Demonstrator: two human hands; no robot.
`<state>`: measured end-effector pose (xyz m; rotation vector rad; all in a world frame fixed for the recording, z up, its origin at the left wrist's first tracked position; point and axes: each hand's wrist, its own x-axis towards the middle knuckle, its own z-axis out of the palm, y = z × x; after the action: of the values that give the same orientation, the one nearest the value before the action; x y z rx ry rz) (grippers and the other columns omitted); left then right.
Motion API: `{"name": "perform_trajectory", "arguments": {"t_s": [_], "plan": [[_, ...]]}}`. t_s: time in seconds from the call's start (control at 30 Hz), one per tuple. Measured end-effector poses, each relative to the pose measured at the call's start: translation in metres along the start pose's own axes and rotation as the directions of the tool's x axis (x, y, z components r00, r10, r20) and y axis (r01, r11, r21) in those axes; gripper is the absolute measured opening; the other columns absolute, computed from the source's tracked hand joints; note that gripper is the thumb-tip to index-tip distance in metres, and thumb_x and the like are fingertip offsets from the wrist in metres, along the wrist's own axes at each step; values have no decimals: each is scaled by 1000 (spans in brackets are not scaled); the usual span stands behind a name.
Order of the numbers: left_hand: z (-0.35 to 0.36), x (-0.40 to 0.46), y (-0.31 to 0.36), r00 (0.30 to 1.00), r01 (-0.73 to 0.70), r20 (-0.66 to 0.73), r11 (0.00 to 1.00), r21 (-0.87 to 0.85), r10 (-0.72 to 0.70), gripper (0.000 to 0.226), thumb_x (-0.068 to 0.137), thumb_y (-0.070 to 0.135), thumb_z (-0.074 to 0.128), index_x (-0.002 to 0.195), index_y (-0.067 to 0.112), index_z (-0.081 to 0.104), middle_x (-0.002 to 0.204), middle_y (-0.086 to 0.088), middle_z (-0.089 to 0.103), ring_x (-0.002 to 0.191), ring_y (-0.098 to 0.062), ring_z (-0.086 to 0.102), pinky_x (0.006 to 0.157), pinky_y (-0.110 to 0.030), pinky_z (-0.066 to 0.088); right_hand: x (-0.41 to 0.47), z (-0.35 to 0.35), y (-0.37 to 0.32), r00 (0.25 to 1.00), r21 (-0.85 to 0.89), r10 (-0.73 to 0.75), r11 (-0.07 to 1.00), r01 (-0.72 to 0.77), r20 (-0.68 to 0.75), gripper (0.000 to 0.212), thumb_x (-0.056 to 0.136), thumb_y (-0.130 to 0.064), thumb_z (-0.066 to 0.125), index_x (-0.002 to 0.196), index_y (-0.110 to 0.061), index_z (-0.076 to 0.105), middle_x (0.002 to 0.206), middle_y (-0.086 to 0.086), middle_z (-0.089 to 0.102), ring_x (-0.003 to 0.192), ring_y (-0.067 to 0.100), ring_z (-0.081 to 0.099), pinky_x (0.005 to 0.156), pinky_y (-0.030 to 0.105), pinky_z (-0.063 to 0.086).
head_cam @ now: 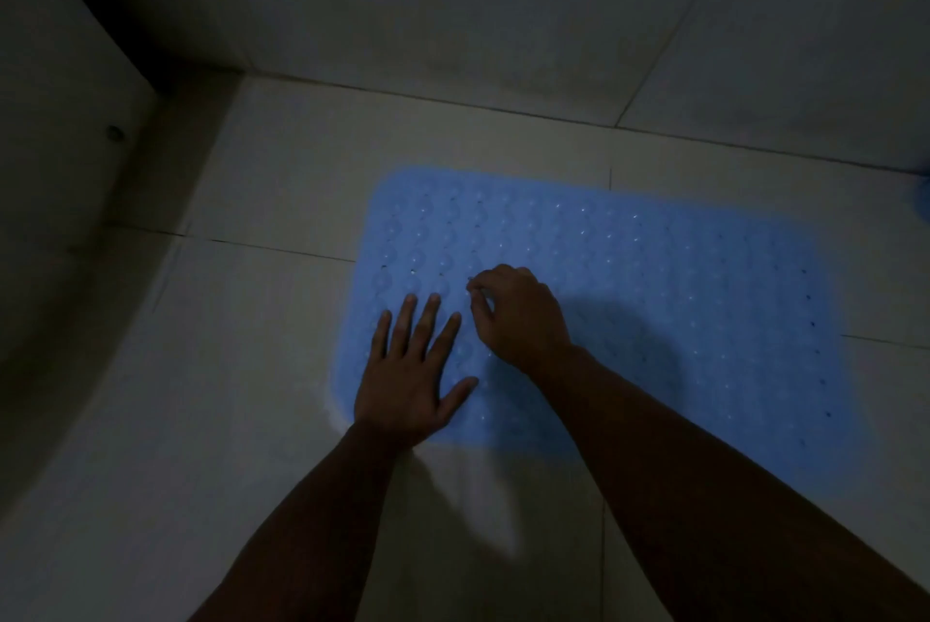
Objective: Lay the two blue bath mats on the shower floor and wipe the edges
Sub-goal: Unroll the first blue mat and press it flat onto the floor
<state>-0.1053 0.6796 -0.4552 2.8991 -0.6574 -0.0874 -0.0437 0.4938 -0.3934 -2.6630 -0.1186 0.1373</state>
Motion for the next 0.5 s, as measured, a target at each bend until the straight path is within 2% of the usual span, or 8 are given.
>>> {"name": "perform_trajectory", "arguments": {"t_s": [0.13, 0.23, 0.3, 0.33, 0.4, 0.43, 0.5], "plan": [[-2, 2, 0, 1000, -7, -5, 999, -33, 7, 86, 95, 74, 39, 162, 22, 22, 171, -9, 7, 158, -33, 0, 123, -61, 14, -3, -1, 3, 1000, 21, 18, 1000, -17, -11, 25, 95, -31, 52, 109, -21, 71, 108, 1, 70, 101, 24, 61, 87, 42, 51], [-5, 6, 0, 999, 2, 44, 998, -61, 1, 95, 89, 82, 39, 162, 24, 20, 171, -8, 6, 158, -32, -3, 125, -59, 6, -11, -1, 7, 999, 16, 40, 999, -40, -19, 23, 93, -32, 54, 105, -22, 71, 104, 1, 69, 99, 27, 61, 85, 44, 51], [-11, 14, 1, 993, 30, 121, 991, -129, -15, 87, 93, 76, 35, 163, 27, 18, 172, -4, 1, 158, -28, -8, 126, -55, 1, -11, -5, 9, 995, 0, 94, 996, -94, 27, 22, 91, -34, 56, 105, -25, 71, 105, 3, 68, 100, 30, 61, 85, 46, 52], [-18, 15, 0, 987, 55, 157, 978, -201, -23, 79, 96, 70, 34, 162, 28, 22, 172, -3, 5, 158, -27, -5, 126, -53, 2, -10, -7, 7, 988, -24, 132, 991, -130, 76, 23, 91, -36, 57, 107, -26, 70, 109, 4, 67, 104, 32, 61, 88, 46, 52], [-36, 18, -7, 988, 103, 140, 940, -326, -59, 61, 98, 52, 38, 152, 23, 44, 163, -6, 35, 153, -28, 25, 121, -49, 25, -6, -12, -3, 968, -58, 193, 981, -186, 163, 26, 91, -38, 58, 111, -27, 69, 116, 6, 64, 112, 33, 58, 94, 46, 49], [-46, 18, -17, 992, 116, 84, 938, -327, -94, 53, 97, 42, 42, 143, 20, 53, 150, -8, 52, 142, -31, 43, 111, -48, 39, -3, -13, -14, 961, -58, 199, 980, -191, 192, 28, 91, -38, 57, 114, -27, 69, 118, 7, 62, 116, 33, 56, 97, 46, 47], [-61, 21, -40, 984, 166, -11, 945, -281, -176, 46, 91, 30, 46, 133, 16, 61, 129, -9, 65, 125, -35, 55, 93, -48, 50, 3, -10, -40, 958, -70, 173, 984, -161, 227, 31, 94, -38, 53, 119, -27, 66, 123, 8, 60, 120, 33, 54, 101, 47, 43]]}}
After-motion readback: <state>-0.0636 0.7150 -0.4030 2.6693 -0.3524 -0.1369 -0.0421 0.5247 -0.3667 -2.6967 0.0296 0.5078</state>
